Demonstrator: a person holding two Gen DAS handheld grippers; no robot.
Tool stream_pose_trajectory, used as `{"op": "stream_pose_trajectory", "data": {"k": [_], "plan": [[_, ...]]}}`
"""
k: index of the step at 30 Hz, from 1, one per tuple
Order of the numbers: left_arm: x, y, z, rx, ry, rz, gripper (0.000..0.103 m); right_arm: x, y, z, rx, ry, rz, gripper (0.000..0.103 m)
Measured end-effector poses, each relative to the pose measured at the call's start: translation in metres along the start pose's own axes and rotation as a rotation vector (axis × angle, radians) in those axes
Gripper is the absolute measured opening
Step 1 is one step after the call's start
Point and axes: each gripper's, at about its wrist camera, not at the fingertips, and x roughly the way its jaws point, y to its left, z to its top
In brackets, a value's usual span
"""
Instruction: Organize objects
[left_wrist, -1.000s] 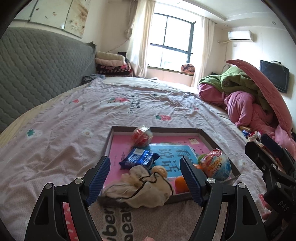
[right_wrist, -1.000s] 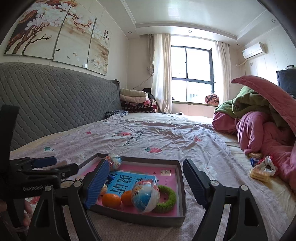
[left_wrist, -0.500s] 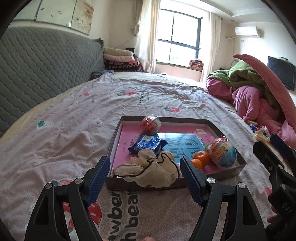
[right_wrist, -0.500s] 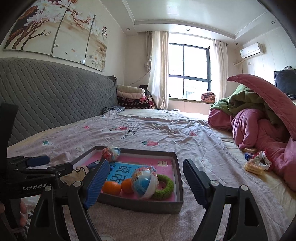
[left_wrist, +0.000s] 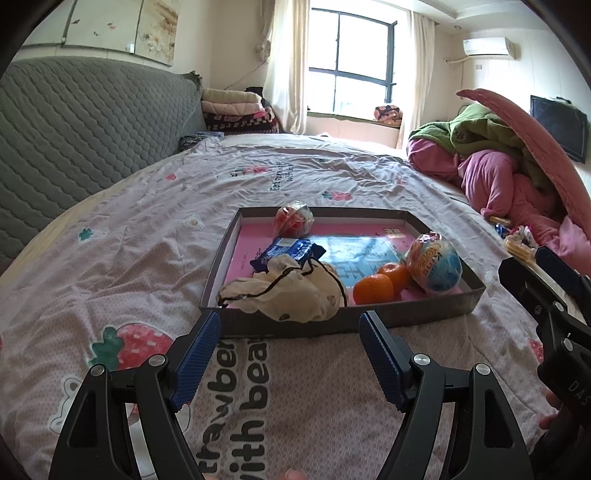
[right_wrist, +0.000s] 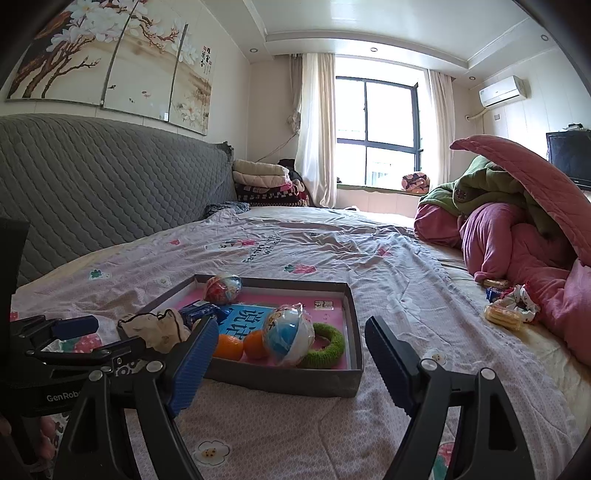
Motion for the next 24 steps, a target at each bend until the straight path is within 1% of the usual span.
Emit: {"op": "stream_pose_trajectory", "data": {"k": [7, 9, 16, 24], "plan": [[-0.008, 0.004, -0.01, -0.015, 0.002, -0.007, 0.079, -0.01, 0.008, -0.003, -0.02, -0.012, 0.018, 0.081], [-0.011, 0.004, -0.013, -0.013, -0.008, -0.01, 0.079, -0.01, 0.01, -0.005, -0.026, -0.006, 0.023, 0.081], [-0.015, -0.001, -0.021, 0.006, -0.003, -0.003, 0.079, -0.011, 0.014, -0.014, -0.041, 0.03, 0.027, 0.081], [-0.009, -0.002, -0.03, 0.006, 0.042, -0.006, 0.079, -0.003, 0.011, -0.027, -0.02, 0.1, 0.021, 0.081]]}}
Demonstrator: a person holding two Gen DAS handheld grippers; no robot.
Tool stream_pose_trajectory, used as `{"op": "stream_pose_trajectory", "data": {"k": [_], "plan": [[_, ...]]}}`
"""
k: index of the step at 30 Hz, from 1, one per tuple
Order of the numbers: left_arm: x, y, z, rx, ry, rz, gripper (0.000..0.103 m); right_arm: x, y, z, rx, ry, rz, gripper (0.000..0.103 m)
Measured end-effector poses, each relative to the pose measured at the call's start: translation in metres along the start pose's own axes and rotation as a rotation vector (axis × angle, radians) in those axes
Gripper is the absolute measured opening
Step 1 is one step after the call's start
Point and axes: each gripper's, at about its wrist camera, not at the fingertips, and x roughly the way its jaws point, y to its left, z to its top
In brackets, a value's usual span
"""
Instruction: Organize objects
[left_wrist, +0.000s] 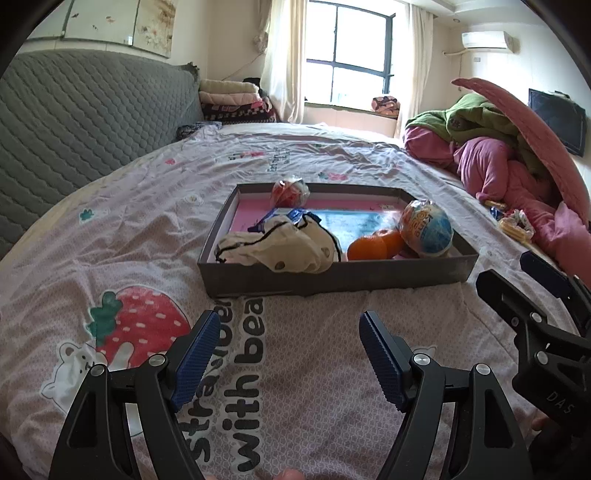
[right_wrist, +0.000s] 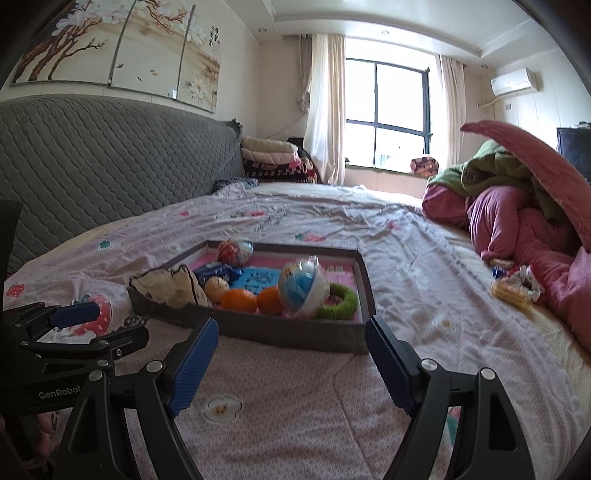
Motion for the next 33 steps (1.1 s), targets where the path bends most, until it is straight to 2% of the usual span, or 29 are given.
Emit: {"op": "stream_pose_trajectory", "data": {"k": [13, 33], "plan": [[0.011, 0.005, -0.005, -0.006, 0.016, 0.026, 0.079, 0.013, 0.001, -0.012, 0.006, 0.066, 0.011, 0.081], [0.023, 0.013, -0.005, -0.022, 0.025, 0.026, 0.079, 0.023, 0.005, -0.018, 0.002, 0.085, 0.016, 0.081]]}}
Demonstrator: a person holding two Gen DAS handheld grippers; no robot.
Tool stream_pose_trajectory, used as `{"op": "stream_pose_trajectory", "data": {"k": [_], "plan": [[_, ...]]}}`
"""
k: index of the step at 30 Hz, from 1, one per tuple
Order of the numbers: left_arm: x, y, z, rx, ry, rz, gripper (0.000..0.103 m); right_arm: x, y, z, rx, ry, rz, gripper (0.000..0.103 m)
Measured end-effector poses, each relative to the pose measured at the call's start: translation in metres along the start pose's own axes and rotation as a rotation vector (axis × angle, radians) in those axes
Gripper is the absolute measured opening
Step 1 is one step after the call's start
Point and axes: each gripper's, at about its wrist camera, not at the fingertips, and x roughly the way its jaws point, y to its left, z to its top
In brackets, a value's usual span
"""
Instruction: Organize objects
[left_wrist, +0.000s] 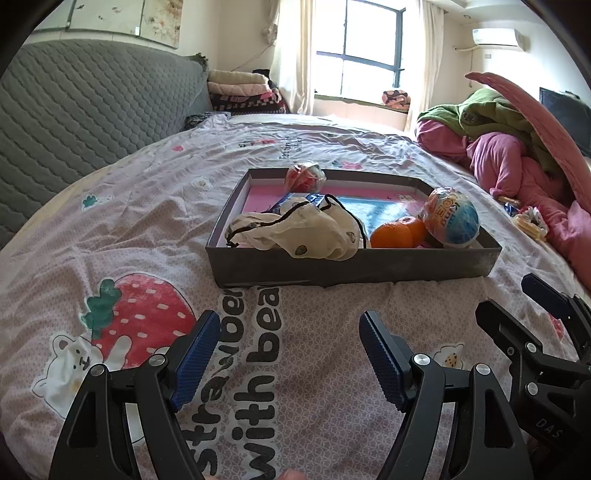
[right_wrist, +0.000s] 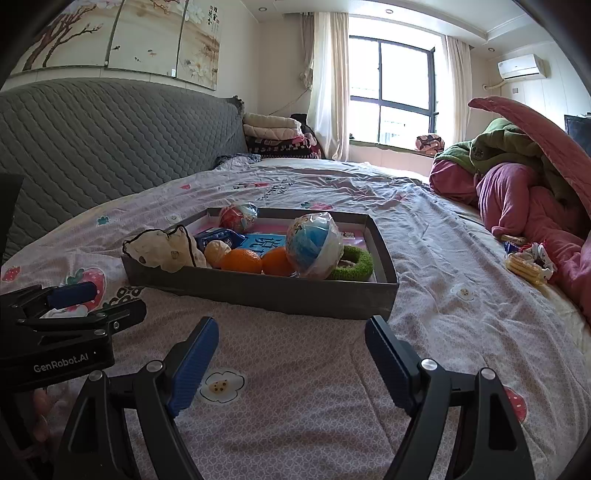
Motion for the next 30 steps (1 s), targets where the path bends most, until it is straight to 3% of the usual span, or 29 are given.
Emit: {"op": "stream_pose_trajectory", "data": {"k": [30], "plan": [[0.0055, 0.0018, -0.0043, 0.017, 0.025, -0.011, 0.079, 0.0097, 0.0008, -0.0067, -0.007, 0.04, -0.021, 0.081]]}}
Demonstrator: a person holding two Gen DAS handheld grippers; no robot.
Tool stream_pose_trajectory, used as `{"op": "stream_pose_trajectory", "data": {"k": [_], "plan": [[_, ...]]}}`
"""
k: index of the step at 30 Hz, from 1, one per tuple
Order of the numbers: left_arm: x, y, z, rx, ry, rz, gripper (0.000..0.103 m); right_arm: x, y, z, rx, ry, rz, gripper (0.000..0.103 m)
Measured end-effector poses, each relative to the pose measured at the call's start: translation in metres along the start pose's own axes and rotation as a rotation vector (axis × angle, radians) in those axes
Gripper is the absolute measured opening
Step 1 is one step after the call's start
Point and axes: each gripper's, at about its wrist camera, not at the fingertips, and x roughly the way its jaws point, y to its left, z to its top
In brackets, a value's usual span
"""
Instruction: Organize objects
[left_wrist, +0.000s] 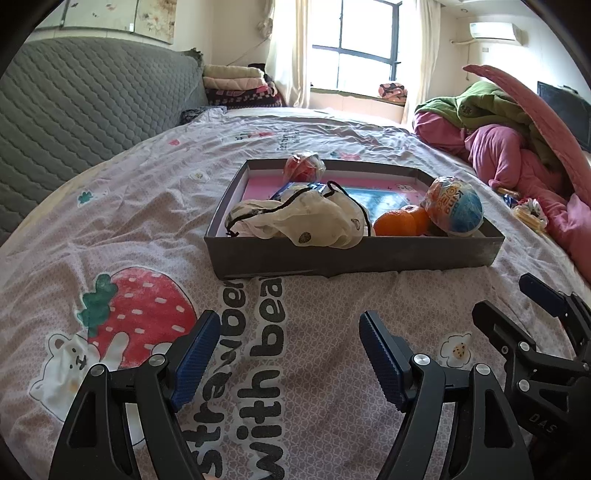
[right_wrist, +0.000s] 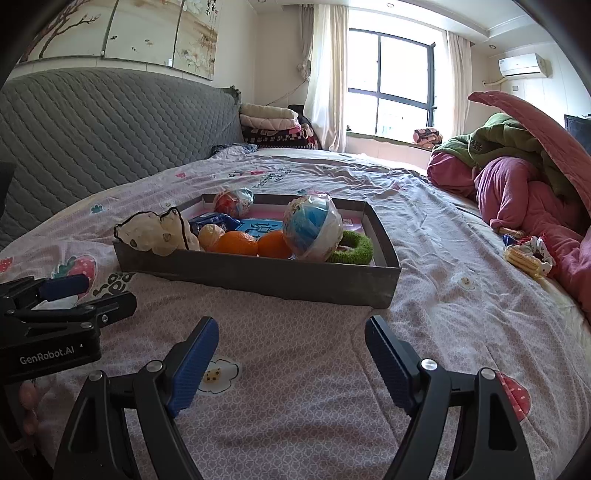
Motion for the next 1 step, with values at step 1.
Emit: {"op": "stream_pose_trajectory", "data": {"k": [1], "plan": [[-0.0005, 0.0, -0.0001, -0.002, -0.003, -0.004, 0.079, 0.0005, 0.0, -0.0001, 0.001, 0.002, 0.0, 0.081]]}}
